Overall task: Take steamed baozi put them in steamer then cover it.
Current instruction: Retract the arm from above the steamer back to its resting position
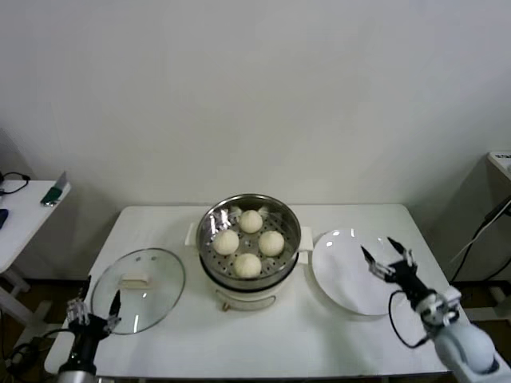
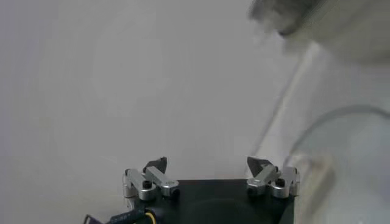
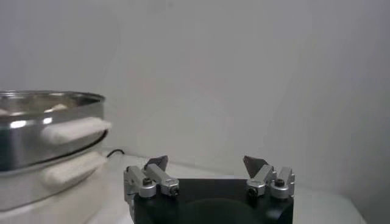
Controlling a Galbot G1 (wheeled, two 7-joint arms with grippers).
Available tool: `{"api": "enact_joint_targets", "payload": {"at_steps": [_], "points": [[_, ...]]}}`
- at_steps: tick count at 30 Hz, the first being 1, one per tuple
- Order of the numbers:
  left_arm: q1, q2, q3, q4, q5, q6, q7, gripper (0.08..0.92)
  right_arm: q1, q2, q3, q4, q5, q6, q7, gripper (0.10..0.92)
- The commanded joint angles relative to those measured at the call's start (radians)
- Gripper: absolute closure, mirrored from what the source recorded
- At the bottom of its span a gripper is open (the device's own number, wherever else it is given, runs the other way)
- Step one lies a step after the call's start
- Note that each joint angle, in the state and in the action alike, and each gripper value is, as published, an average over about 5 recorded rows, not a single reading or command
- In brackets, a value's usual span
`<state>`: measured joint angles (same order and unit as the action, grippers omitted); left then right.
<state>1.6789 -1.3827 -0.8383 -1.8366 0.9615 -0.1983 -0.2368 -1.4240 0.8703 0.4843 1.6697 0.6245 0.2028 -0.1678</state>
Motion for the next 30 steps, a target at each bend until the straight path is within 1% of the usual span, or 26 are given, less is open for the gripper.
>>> {"api": "enact_joint_targets", "payload": {"at_steps": [1, 6, 17, 24, 30], "points": [[-0.074, 0.016, 0.019, 0.186, 0.398, 0.095, -0.111, 0.177, -0.204, 0.165, 0.113, 0.056, -0.072, 0.184, 0.0, 0.203], [-0.151, 0.013, 0.031, 0.252, 0.413, 0.106, -0.111, 0.177, -0.215, 0.192, 0.111, 0.072, -0.079, 0.193, -0.003, 0.203], [-0.294, 0.005, 0.062, 0.35, 0.433, 0.118, -0.107, 0.177, -0.245, 0.223, 0.133, 0.107, -0.087, 0.194, -0.001, 0.203], [-0.374, 0.01, 0.071, 0.411, 0.461, 0.122, -0.104, 0.177, -0.259, 0.234, 0.143, 0.127, -0.087, 0.194, 0.001, 0.203], [-0.427, 0.018, 0.07, 0.497, 0.484, 0.112, -0.109, 0.177, -0.261, 0.241, 0.148, 0.132, -0.088, 0.196, 0.001, 0.203]]}}
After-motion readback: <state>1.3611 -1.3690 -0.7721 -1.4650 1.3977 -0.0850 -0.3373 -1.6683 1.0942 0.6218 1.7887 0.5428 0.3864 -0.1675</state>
